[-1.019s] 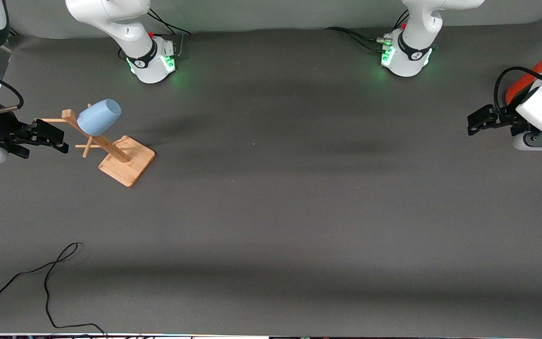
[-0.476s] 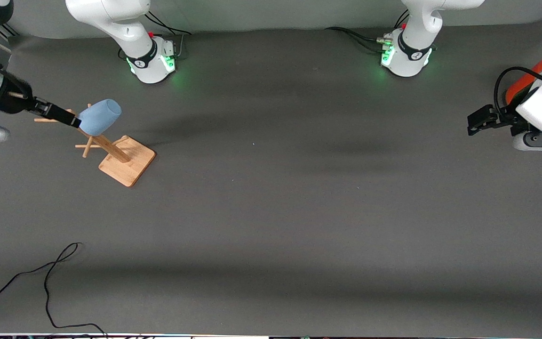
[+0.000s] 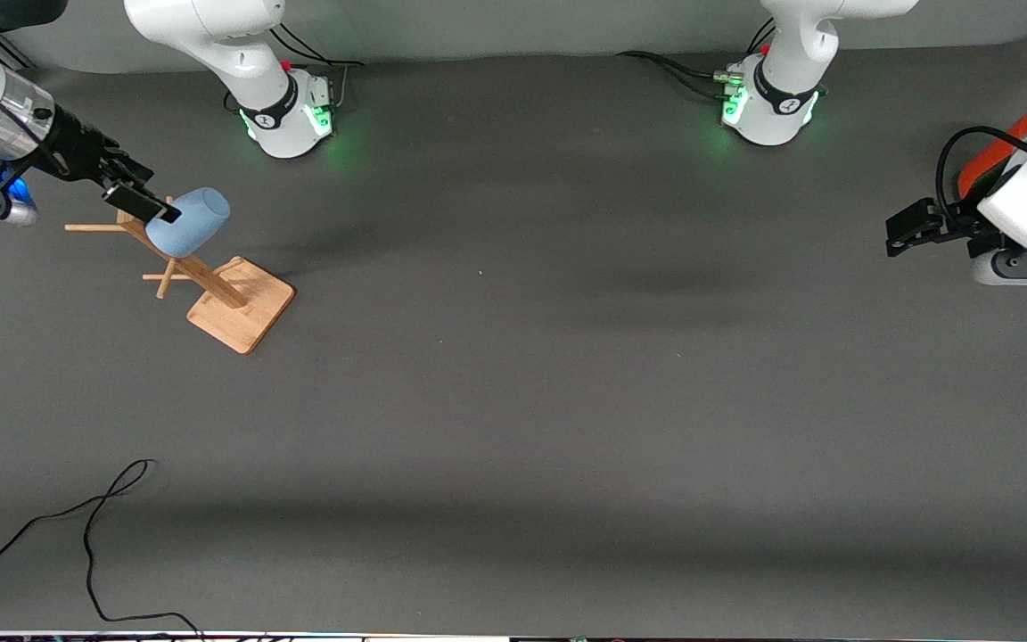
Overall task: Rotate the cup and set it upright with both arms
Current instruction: 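Reach the right gripper to the blue cup on the wooden stand, then grasp the blue cup with the right gripper and lift it off the peg, then carry the blue cup with the right gripper to the table middle, then lower the cup onto its side and open the right gripper, then withdraw the right gripper while the left gripper reaches the cup, then grasp the rim of the lying cup with the left gripper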
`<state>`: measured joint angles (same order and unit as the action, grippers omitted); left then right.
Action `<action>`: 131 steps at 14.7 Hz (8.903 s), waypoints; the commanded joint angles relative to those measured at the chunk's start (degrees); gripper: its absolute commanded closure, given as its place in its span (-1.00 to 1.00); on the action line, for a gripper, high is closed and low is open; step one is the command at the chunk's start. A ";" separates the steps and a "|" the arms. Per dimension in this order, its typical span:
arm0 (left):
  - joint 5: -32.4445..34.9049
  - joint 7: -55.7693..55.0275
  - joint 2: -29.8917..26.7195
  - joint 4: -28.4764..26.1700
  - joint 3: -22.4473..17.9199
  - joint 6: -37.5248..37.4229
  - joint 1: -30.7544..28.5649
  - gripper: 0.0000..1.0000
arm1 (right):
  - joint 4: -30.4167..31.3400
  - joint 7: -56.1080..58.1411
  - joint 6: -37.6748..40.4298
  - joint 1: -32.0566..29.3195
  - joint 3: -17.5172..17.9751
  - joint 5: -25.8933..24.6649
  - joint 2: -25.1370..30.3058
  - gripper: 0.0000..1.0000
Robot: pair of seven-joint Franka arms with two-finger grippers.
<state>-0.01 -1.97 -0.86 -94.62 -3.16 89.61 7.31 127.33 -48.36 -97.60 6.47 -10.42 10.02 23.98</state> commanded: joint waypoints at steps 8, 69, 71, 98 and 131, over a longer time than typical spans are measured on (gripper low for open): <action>0.71 0.82 0.07 0.49 -0.09 0.30 0.24 -1.00 | 10.47 -1.22 -10.32 -0.32 -4.34 5.54 0.99 -1.00; 0.71 0.82 0.15 0.14 -0.09 0.65 0.24 -1.00 | -26.70 -101.76 -34.24 19.46 43.73 -40.69 -65.55 -1.00; 0.71 0.82 0.15 0.23 -0.09 0.65 0.24 -1.00 | -27.83 -101.41 -33.71 19.37 43.73 -40.60 -65.20 -1.00; 5.01 -49.06 17.52 13.11 0.97 1.28 31.60 -1.00 | -34.18 12.08 6.02 7.06 9.39 1.67 -23.38 -1.00; 17.94 -79.16 57.02 33.89 0.97 -5.84 54.82 1.00 | -25.20 35.08 2.15 6.62 -0.48 -5.18 -17.12 -1.00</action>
<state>17.54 -80.84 56.70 -61.63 -1.65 86.03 61.31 101.14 -14.56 -94.58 12.76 -10.77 5.35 5.79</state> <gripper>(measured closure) 0.396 0.000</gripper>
